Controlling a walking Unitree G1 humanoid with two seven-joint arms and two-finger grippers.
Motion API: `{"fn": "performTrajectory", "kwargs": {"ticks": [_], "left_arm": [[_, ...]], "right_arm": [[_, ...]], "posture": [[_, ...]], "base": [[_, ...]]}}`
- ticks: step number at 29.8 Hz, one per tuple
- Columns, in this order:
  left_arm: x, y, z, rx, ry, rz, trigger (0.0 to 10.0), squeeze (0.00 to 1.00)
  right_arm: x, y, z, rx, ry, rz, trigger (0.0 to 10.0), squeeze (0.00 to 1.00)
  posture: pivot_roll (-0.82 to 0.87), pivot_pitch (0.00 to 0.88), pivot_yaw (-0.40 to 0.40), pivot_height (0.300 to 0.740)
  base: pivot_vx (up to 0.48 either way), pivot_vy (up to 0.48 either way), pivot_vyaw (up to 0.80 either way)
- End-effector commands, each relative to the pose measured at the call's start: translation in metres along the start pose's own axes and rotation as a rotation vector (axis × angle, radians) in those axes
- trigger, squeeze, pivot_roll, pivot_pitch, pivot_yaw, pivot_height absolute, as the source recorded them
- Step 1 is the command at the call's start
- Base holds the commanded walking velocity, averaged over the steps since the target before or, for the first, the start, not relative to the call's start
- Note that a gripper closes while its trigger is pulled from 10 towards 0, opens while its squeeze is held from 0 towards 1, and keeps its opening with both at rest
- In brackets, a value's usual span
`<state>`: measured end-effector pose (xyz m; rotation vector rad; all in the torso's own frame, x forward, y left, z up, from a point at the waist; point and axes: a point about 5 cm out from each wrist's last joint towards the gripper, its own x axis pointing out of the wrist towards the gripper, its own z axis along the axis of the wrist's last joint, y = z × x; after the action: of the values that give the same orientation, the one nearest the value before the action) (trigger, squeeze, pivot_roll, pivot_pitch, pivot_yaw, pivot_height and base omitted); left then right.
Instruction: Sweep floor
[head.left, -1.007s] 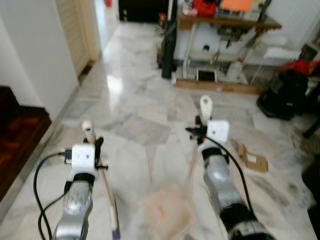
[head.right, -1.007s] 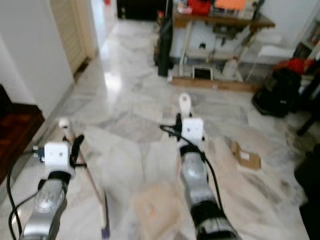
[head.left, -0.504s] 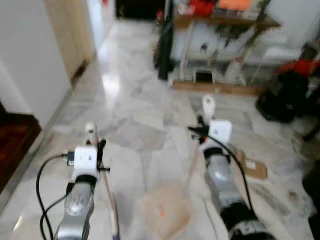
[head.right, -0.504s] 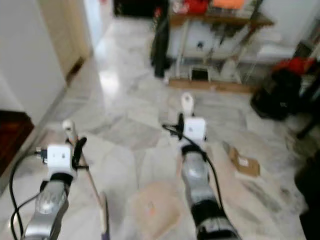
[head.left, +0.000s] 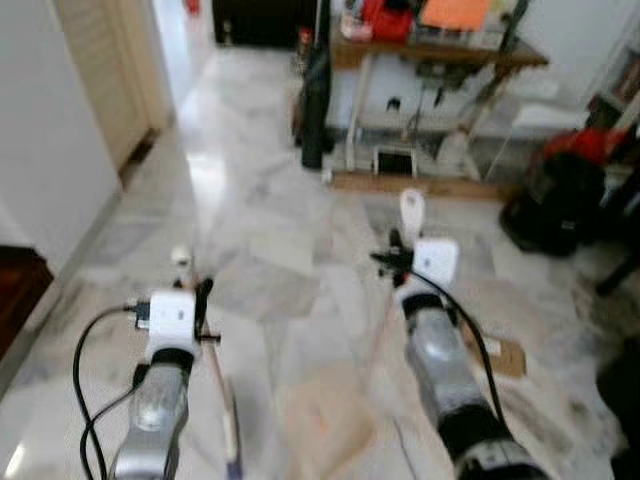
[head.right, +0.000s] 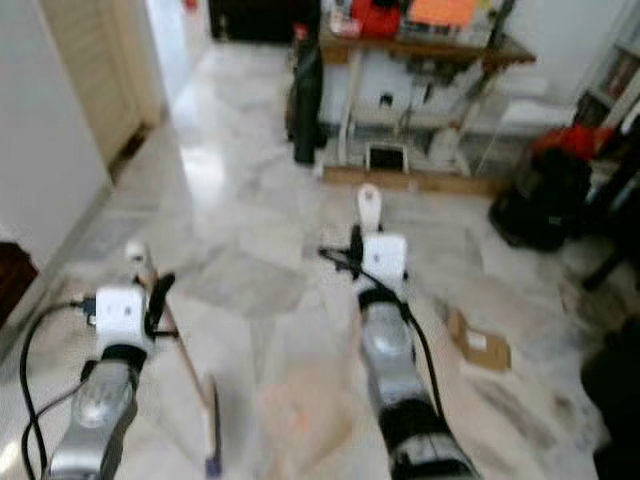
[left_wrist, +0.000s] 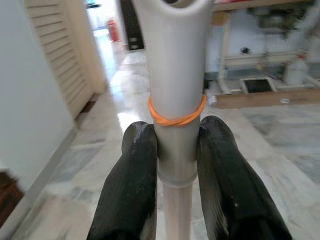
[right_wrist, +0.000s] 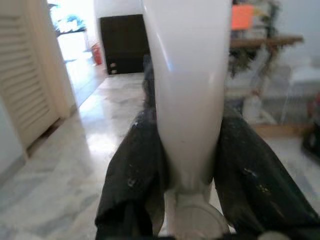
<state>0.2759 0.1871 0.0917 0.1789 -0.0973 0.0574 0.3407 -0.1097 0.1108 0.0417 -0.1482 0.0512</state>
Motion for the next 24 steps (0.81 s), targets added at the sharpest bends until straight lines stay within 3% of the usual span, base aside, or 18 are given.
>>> {"fn": "performTrajectory", "kwargs": {"ticks": [1, 6, 24], "left_arm": [[0.0050, -0.0061, 0.0124, -0.002, -0.061, -0.021, 10.0, 0.00], [0.0056, -0.0055, 0.0125, -0.003, -0.060, -0.021, 10.0, 0.00], [0.0061, -0.0069, 0.0127, -0.009, -0.059, -0.016, 10.0, 0.00]], "right_arm": [[0.0014, -0.0168, 0.0050, -0.030, -0.026, -0.039, 10.0, 0.00], [0.0017, -0.0165, 0.0058, -0.033, -0.030, -0.041, 10.0, 0.00], [0.0011, -0.0190, 0.0068, -0.037, -0.039, -0.054, 10.0, 0.00]], "posture": [[0.13, 0.000, -0.023, 0.740], [0.13, 0.000, -0.023, 0.740], [0.13, 0.000, -0.022, 0.740]], "base": [[0.345, 0.000, -0.80], [0.343, 0.000, -0.59], [0.335, 0.000, 0.00]]}}
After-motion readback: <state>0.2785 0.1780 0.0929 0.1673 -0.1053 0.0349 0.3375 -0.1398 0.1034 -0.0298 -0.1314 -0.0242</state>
